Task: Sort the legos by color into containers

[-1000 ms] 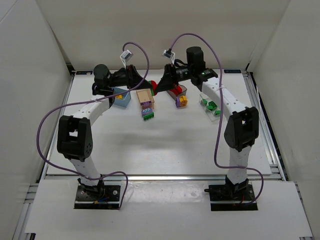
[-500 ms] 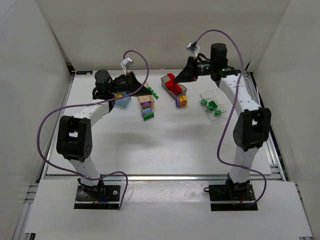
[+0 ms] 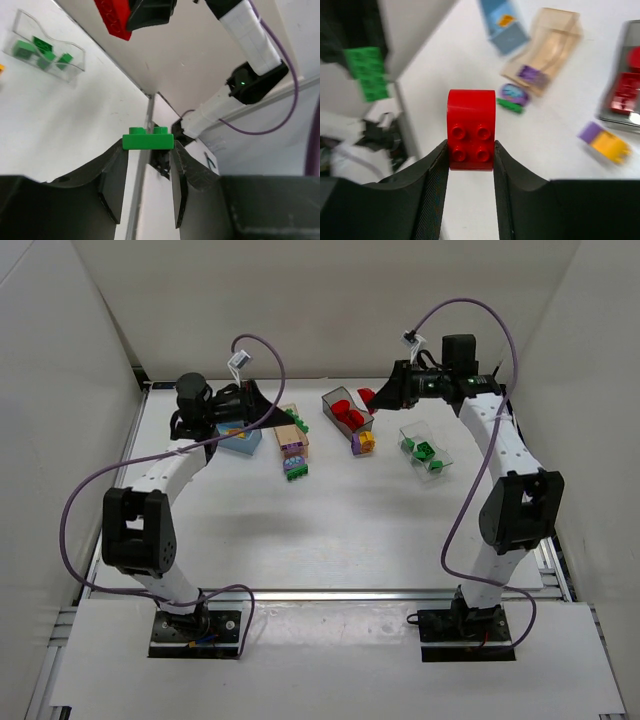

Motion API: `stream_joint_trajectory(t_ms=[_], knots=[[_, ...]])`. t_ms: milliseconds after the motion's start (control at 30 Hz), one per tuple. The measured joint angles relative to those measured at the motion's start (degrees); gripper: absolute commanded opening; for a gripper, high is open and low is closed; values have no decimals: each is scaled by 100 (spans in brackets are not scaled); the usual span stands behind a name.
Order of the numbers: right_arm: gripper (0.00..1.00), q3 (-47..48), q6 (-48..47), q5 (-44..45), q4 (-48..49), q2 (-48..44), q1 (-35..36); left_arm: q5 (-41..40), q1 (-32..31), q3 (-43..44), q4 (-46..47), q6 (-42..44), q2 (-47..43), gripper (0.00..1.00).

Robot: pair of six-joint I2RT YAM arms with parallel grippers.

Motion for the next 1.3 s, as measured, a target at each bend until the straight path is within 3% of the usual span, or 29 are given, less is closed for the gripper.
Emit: stream_joint_trajectory(t_ms=[133, 333, 533, 800, 900, 933, 1100, 1233, 1267, 1300], knots=[[0, 26, -730, 1270, -321, 66, 227, -330, 184, 264, -1381, 1139, -304, 10], [0, 1049, -1137, 2343, -437, 1270, 697, -765, 457, 597, -2791, 2354, -660, 10], [0, 1818, -1196, 3117, -527, 2391, 815, -929, 673, 595, -3246, 2695, -809, 10], [2, 2520, -1303, 3764, -564, 3029, 813, -968, 820, 584, -3399, 2806, -831, 10], [11, 2822, -1329, 3869, -581, 3233, 815, -975, 872, 584, -3488, 2822, -831, 10], [18, 2879, -1333, 3904, -579, 3292, 815, -981, 881, 584, -3515, 2830, -831, 10], [30, 2909, -1364, 4039, -612, 3469, 855, -1008, 916, 584, -3585, 2859, -831, 10], [51, 2909, -1401, 4142, -667, 3578, 883, -1010, 916, 586, -3611, 2872, -831, 10], [66, 2911, -1414, 4166, -680, 3591, 887, -1010, 916, 586, -3611, 2870, -831, 10], [69, 2909, -1419, 4194, -702, 3600, 892, -1010, 916, 586, -3611, 2872, -831, 10]])
